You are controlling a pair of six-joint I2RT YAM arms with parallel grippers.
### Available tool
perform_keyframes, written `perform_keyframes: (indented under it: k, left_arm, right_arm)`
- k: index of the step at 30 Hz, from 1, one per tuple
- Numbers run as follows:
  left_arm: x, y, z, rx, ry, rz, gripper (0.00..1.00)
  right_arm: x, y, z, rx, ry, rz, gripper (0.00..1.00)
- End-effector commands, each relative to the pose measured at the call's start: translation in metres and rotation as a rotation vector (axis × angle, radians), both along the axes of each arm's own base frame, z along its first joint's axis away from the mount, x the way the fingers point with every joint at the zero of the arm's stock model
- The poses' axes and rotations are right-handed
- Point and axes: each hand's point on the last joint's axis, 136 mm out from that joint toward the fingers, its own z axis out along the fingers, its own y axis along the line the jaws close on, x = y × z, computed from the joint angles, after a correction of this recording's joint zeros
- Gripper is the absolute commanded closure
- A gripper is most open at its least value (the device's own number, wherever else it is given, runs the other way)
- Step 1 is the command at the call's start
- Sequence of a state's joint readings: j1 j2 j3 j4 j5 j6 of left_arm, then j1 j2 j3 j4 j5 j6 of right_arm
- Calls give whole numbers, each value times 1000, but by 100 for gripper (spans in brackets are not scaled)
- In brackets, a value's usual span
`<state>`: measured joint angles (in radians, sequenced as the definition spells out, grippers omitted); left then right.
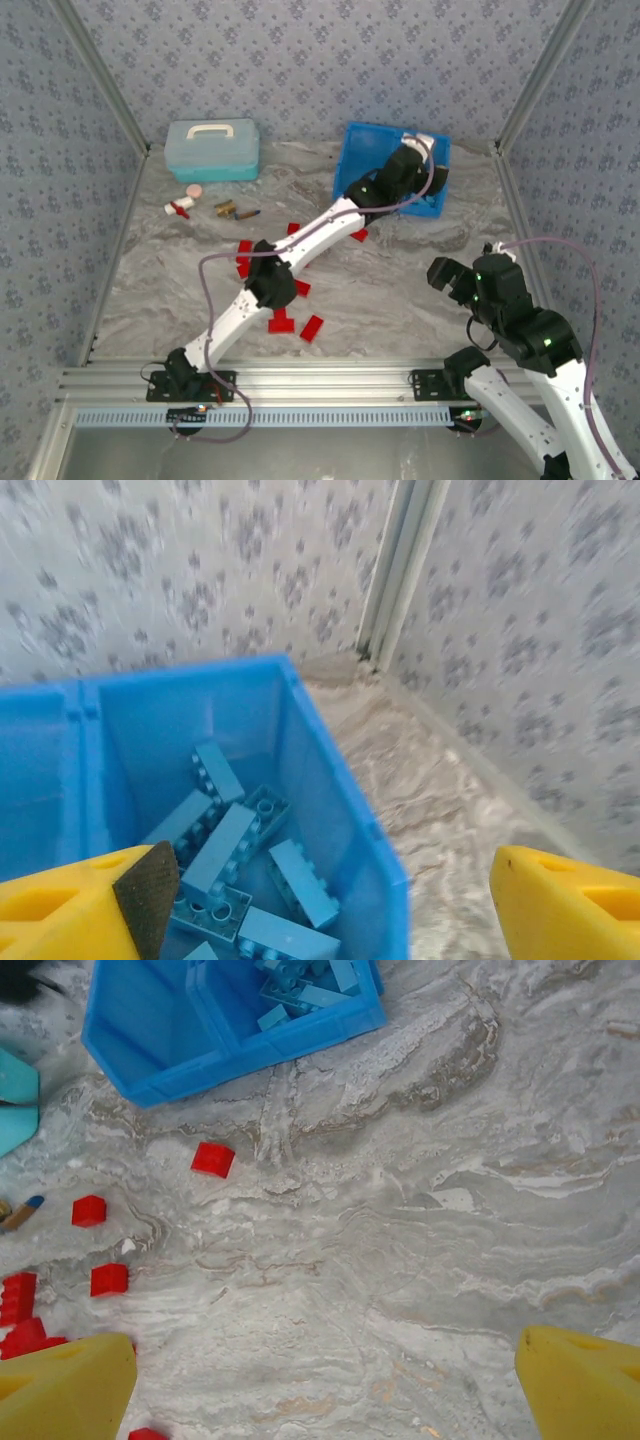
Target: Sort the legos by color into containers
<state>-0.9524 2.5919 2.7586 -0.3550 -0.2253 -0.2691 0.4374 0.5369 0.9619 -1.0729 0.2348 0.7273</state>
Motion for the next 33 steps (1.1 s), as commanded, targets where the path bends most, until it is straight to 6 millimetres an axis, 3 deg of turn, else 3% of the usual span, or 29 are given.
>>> perform_keyframes:
  k: [1,2,8,14,17,20,23,28,33]
  left_arm:
    - [-51,58,130,-21,-66,-33,13]
    - [-62,71,135,21,-53,-47,11]
    - [-125,167,112,277,87,-51,3]
    - [-204,274,60,325,145,-68,1]
    - [-240,316,35,335,188,-100,1]
    - [-272,337,14,312,236,-159,1]
    - [-290,348,-1,248,271,-184,1]
    - [-303,352,-13,167,278,-213,1]
    - [-305,353,-14,150,286,-212,1]
  right_arm:
    - [12,15,12,-94,-65,159,0]
    - [17,20,14,-128,-74,207,0]
    - [61,51,9,-328,-96,444,0]
    - [105,97,-28,-378,-36,734,0]
    - [129,110,-51,-353,47,832,0]
    - [155,118,-71,-358,121,851,0]
    - [183,124,-90,-390,185,856,0]
    - [219,138,-121,-426,236,903,0]
    - [236,153,-160,-508,343,988,0]
